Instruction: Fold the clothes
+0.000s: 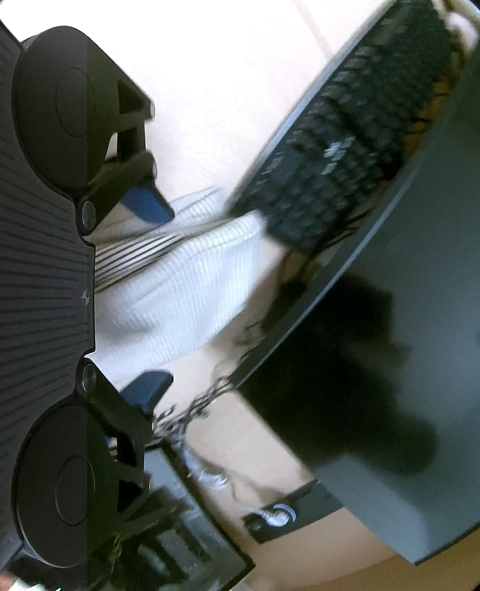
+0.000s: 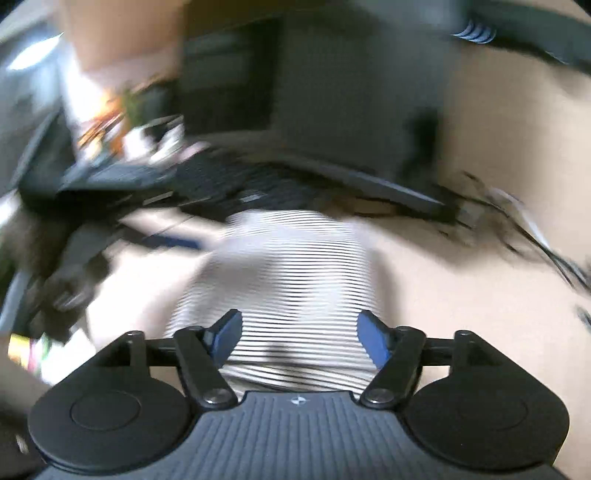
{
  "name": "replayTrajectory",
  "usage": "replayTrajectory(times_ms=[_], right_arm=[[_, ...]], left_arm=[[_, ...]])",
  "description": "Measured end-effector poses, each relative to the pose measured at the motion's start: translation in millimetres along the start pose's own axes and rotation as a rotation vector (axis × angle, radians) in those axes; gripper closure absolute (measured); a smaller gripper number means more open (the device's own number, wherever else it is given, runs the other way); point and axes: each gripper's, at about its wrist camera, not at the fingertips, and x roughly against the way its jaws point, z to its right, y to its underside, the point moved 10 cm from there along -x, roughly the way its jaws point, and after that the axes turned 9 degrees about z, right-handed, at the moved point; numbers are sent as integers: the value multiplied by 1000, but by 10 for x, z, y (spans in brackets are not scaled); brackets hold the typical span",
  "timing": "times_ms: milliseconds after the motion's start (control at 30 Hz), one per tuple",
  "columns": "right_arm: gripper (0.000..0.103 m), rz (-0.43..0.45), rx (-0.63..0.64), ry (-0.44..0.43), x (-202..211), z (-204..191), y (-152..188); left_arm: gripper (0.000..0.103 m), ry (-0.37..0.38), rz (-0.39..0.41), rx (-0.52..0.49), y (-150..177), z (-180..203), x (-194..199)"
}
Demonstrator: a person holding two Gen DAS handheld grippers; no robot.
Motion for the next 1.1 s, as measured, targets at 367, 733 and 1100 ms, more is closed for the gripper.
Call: replayTrajectory(times_ms=[367,733,1100], right_arm=[[30,-31,19,55,-208,103,225],[26,-33,208,8,-471,-374,258],[22,97,423,-19,-463,-966,-60]], left_arm=[[51,120,-85,9,347,316,-154],[51,39,-164,32,484,14,-243],[37,-38,35,124,-47,-429,177]])
